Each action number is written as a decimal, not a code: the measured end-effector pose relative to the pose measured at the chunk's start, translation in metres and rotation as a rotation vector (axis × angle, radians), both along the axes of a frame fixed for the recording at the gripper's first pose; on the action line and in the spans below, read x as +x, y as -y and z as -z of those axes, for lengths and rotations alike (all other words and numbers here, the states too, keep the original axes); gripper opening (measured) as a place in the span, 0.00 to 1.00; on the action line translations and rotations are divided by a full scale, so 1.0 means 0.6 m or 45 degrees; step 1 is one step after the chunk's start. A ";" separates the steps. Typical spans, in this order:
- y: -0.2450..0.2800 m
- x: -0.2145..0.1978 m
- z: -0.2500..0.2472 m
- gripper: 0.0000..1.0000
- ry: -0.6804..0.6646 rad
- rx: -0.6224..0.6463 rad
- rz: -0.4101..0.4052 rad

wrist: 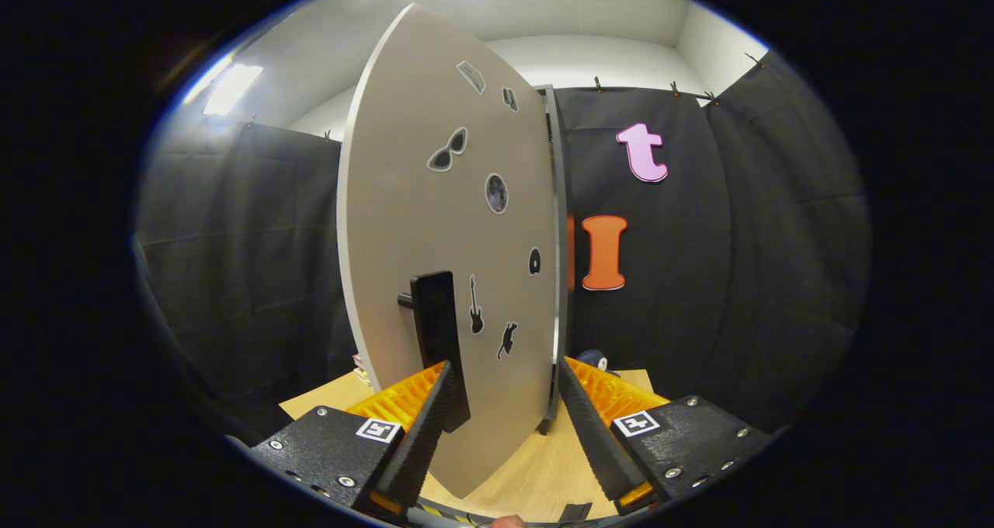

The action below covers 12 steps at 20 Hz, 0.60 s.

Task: Open the shoe cabinet door, grab the shoes and put them into the shoe cabinet, then close the shoe cabinet door.

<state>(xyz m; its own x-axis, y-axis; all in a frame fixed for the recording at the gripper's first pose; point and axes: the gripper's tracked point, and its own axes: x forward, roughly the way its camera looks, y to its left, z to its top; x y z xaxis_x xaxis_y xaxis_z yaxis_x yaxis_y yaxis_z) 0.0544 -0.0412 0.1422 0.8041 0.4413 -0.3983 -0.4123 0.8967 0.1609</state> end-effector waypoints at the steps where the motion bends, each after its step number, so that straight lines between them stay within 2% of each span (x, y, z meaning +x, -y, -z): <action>1: -0.012 0.000 0.002 0.85 -0.007 0.016 -0.023; 12: -0.136 0.008 0.014 0.85 -0.062 0.187 -0.212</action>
<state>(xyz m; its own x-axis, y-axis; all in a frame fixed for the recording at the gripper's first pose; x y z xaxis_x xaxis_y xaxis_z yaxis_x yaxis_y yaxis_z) 0.0594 0.0403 0.1339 0.6968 0.6225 -0.3563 -0.5414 0.7824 0.3079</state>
